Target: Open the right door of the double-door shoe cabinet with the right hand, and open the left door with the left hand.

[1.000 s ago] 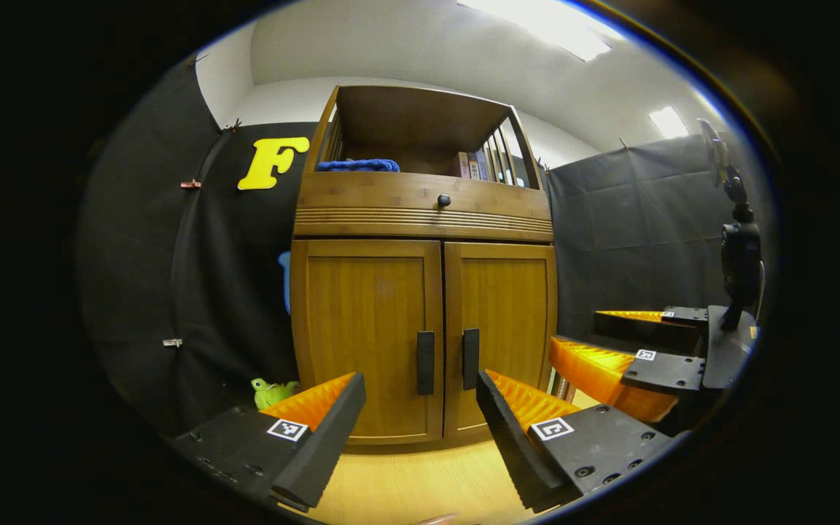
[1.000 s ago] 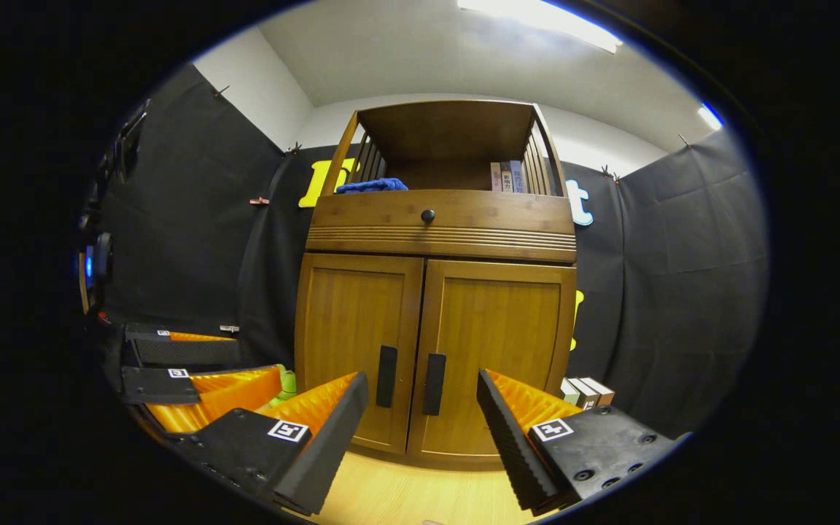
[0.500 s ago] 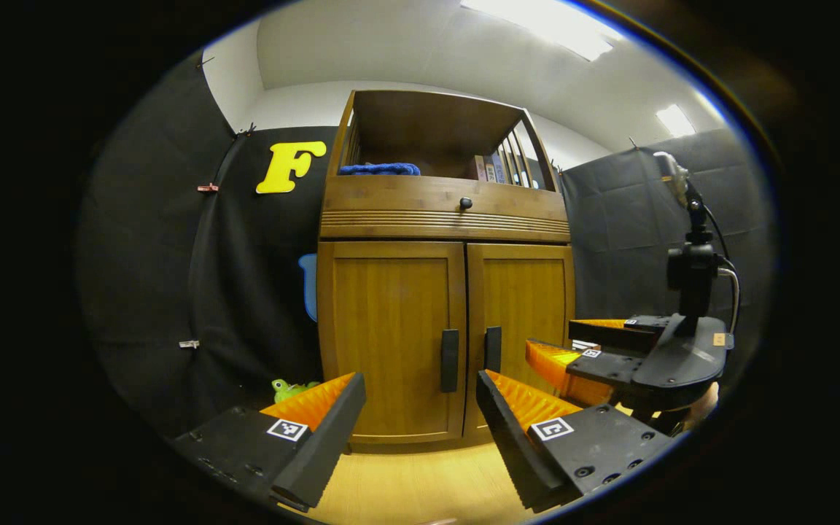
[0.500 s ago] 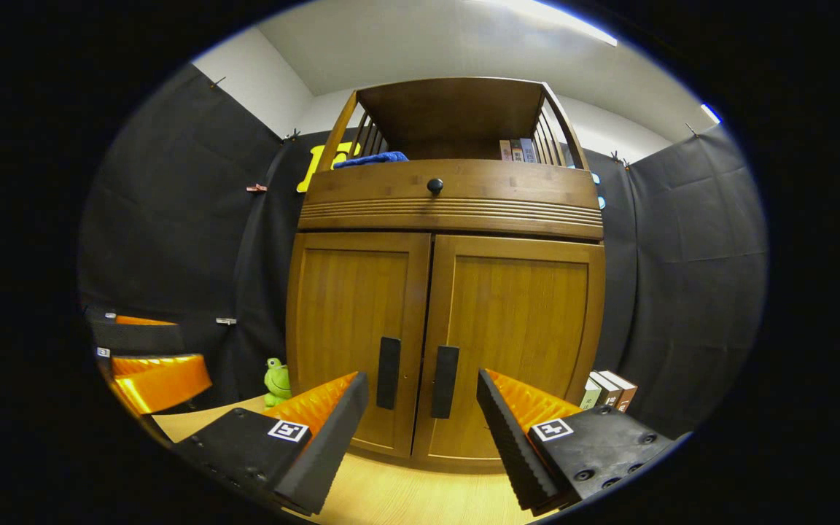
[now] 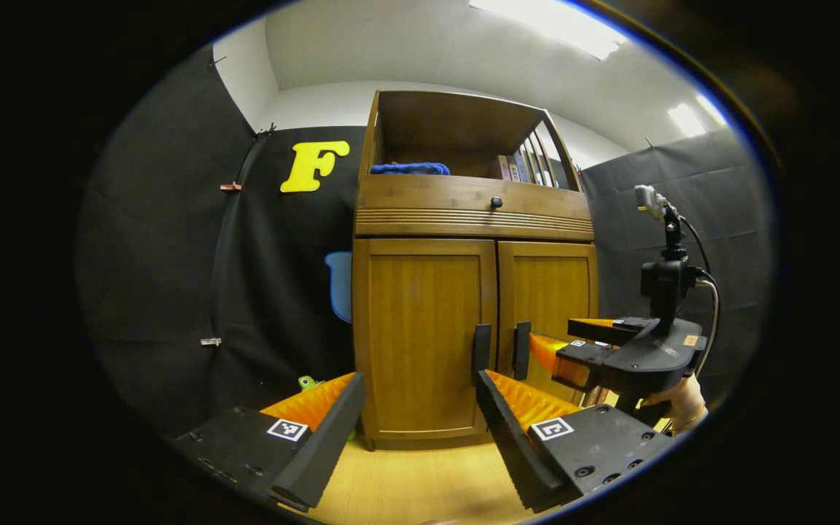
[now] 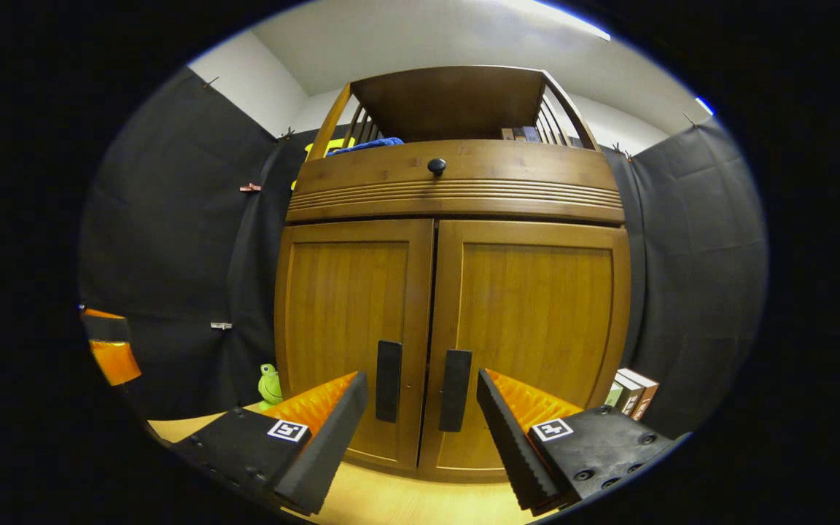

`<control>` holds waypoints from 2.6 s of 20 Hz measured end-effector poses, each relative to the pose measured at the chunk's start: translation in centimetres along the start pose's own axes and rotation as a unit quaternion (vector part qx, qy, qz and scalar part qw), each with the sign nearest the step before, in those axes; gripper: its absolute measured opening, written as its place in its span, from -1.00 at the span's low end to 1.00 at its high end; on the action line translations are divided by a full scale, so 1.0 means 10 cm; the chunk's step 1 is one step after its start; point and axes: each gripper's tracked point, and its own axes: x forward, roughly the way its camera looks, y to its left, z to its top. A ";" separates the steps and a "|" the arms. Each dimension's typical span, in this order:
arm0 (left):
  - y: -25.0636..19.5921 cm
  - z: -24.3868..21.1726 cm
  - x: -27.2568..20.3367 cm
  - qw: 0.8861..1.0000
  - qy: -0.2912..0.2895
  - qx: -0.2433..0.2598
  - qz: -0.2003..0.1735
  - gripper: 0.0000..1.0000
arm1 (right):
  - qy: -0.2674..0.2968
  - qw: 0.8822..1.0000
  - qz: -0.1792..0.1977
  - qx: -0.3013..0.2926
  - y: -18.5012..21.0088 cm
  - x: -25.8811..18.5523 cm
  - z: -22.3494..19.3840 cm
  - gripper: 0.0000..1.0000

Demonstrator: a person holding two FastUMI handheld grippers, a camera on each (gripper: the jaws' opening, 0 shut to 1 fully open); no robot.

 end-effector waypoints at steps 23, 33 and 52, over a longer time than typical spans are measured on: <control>0.31 -0.19 0.02 0.999 0.027 0.007 0.031 0.91 | 0.039 0.997 -0.069 -0.002 -0.41 1.18 -0.82 -0.35; 0.23 -0.11 -0.11 1.000 0.021 -0.003 0.015 0.91 | 0.058 0.998 -0.035 -0.006 -0.38 0.60 -0.76 -0.41; -0.60 -0.20 0.03 0.998 0.014 -0.013 -0.066 0.90 | 0.059 0.998 0.005 -0.013 -0.70 -0.39 -0.61 -0.50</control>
